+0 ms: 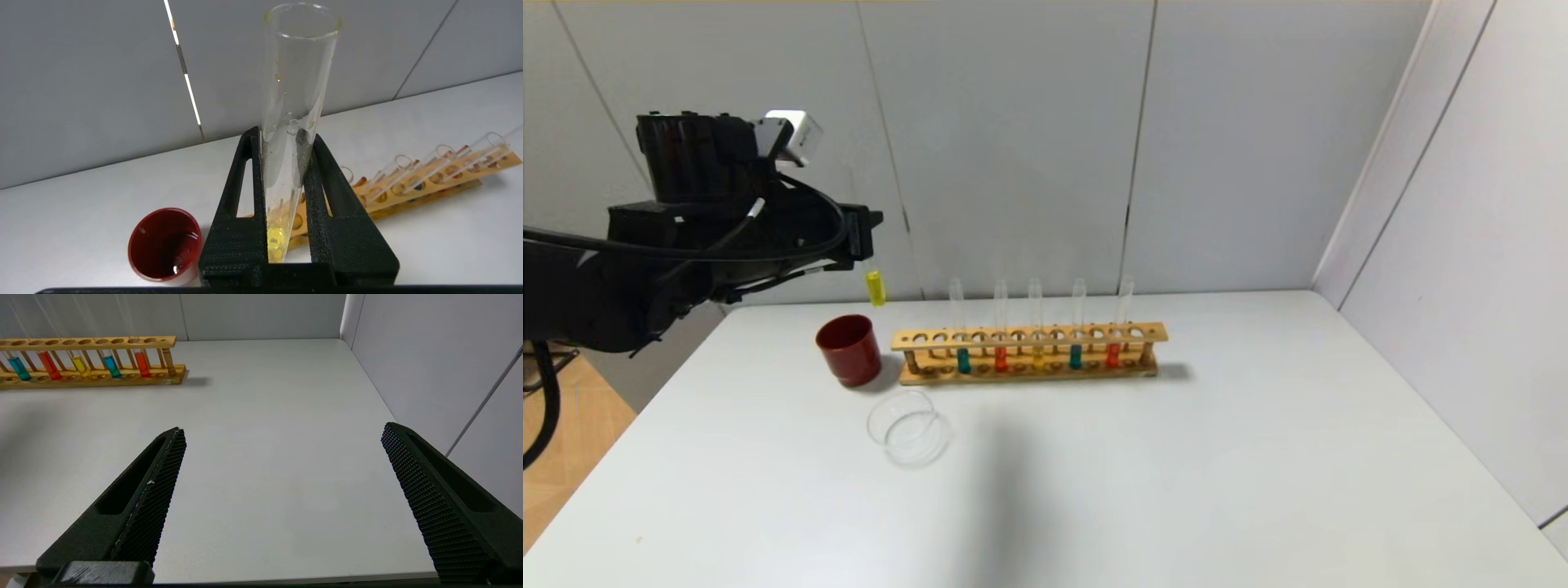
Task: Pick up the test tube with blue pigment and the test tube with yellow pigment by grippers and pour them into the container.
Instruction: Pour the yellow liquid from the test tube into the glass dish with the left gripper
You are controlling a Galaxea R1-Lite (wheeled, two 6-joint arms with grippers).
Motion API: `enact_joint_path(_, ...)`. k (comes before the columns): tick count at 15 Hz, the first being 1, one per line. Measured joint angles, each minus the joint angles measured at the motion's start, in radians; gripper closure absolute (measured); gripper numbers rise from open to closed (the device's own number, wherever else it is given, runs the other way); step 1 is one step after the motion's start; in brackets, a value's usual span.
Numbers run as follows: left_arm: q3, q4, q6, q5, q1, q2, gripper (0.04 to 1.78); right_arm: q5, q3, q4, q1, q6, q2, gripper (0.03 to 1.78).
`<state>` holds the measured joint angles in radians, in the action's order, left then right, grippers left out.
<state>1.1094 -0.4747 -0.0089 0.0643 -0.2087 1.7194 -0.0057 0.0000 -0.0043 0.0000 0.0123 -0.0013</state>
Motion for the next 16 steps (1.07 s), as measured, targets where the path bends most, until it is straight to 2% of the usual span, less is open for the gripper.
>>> enact_joint_path(4,-0.064,0.005,0.064,0.004,0.0,-0.068,1.5,0.0,0.0,0.0,0.0,0.0,0.0,0.06)
enact_joint_path(16,-0.119,0.001,0.058,0.017,-0.001,-0.109,1.5,0.0,0.0,0.0,0.0,0.0,0.0,0.06)
